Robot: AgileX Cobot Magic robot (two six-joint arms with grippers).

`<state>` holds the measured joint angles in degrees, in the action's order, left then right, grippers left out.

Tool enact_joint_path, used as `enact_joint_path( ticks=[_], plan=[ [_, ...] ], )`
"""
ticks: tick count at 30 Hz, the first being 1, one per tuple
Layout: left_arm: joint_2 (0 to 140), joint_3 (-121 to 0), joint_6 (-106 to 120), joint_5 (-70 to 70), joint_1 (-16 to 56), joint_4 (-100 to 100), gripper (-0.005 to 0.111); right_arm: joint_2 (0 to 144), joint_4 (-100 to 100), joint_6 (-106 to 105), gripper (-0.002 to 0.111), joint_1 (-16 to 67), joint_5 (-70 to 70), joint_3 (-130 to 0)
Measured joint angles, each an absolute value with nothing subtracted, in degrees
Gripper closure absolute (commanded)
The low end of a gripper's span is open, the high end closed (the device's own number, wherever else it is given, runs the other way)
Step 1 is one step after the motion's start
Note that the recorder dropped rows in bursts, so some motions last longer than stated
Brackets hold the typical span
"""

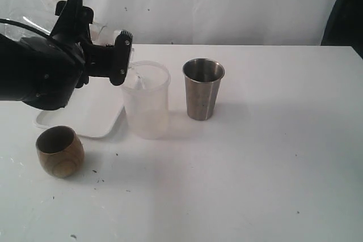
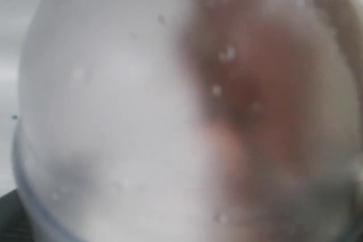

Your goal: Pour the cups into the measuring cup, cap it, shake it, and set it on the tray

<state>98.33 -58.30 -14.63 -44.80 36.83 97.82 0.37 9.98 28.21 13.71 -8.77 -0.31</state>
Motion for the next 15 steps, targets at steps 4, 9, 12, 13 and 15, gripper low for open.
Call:
enact_joint_path(
  ticks=[4,9,12,13,15],
  plan=[
    [99.6,-60.6,-11.6,-47.9,37.1,97.8,0.107,0.4,10.0,28.2,0.108,13.7,-8.8,-0.3],
    [101.5,-62.6,-7.2,-49.1,37.1,97.9,0.107,0.4,10.0,28.2,0.108,13.7,-8.7,-0.3],
    [102.2,-62.7,-4.5,-49.6,37.1,97.9,0.107,0.4,10.0,28.2,0.108,13.7,-8.7,-0.3],
    [102.4,-62.7,-4.2,-49.9,37.1,97.9,0.107,0.4,10.0,28.2,0.108,13.7,-8.6,-0.3],
    [102.6,-62.7,-3.8,-50.0,37.1,97.9,0.107,0.4,10.0,28.6,0.108,13.7,-8.6,-0.3]
  ],
)
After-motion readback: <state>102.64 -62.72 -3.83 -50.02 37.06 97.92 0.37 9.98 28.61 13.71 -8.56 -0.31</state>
